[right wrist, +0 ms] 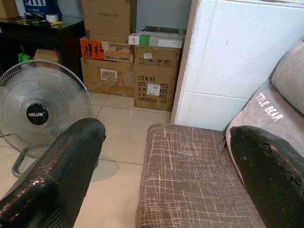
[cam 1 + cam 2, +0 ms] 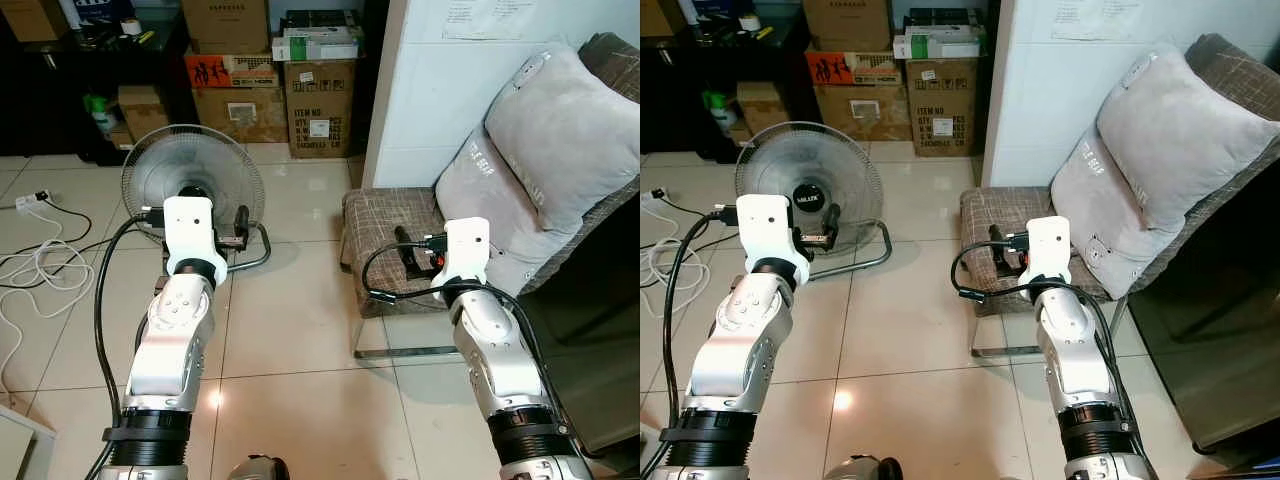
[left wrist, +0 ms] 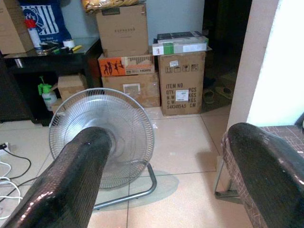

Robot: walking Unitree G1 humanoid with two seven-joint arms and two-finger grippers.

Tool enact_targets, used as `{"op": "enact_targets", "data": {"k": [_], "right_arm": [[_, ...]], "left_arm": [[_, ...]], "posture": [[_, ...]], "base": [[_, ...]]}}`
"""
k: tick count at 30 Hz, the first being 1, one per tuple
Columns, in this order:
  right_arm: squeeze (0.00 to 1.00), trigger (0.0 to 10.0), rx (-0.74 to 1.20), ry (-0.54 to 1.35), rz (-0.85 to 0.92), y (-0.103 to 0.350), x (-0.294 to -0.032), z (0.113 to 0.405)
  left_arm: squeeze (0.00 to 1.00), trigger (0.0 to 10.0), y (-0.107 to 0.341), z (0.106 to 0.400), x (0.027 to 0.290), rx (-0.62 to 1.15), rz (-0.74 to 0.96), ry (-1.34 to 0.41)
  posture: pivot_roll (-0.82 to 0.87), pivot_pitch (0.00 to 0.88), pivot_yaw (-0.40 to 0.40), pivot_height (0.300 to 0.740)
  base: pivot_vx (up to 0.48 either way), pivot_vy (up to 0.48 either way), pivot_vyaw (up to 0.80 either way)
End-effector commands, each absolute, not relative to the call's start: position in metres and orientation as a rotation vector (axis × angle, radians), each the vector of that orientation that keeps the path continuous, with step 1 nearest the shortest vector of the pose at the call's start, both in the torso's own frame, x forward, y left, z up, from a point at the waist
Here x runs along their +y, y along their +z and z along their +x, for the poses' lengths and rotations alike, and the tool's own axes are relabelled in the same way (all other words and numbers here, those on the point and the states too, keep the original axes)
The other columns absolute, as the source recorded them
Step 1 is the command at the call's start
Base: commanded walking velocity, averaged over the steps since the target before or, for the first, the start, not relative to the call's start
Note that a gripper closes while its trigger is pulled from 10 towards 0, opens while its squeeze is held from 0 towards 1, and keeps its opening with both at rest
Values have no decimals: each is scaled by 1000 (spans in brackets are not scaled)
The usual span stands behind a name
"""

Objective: Restocking fridge

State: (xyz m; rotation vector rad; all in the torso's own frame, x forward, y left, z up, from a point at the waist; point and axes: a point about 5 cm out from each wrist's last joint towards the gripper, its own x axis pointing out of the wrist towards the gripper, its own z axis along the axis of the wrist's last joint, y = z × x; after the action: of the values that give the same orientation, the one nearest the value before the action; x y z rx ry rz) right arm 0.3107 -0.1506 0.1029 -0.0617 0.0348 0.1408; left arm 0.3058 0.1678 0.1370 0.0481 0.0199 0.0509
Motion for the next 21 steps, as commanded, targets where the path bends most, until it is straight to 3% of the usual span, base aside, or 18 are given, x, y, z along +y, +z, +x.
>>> {"op": "enact_targets", "data": {"k": [1, 4, 5, 9, 13, 21], "right_arm": [[0, 10000, 167, 6, 83, 76, -157, 296], [0, 10000, 160, 7, 79, 79, -153, 298], [0, 10000, 154, -4, 77, 81, -157, 299], [0, 10000, 149, -17, 76, 82, -164, 300], [0, 10000, 142, -21, 77, 83, -164, 295], [0, 10000, 36, -30, 7, 86, -184, 256]], "left_arm": [[0, 10000, 87, 301, 156, 233, -191, -87], [0, 10000, 86, 305, 160, 246, -178, -85], [0, 10000, 95, 309, 151, 219, -183, -136], [0, 10000, 110, 313, 136, 168, -197, -212], [0, 10000, 112, 312, 143, 153, -179, -205], [0, 10000, 128, 269, 161, 35, -57, -255]], "posture": [[-102, 0, 42, 740], [-124, 0, 41, 740], [-97, 0, 81, 740], [-95, 0, 74, 740], [-92, 0, 57, 740], [-71, 0, 34, 740]], "base": [[0, 0, 0], [0, 0, 0], [0, 0, 0], [0, 0, 0], [0, 0, 0], [0, 0, 0]]}}
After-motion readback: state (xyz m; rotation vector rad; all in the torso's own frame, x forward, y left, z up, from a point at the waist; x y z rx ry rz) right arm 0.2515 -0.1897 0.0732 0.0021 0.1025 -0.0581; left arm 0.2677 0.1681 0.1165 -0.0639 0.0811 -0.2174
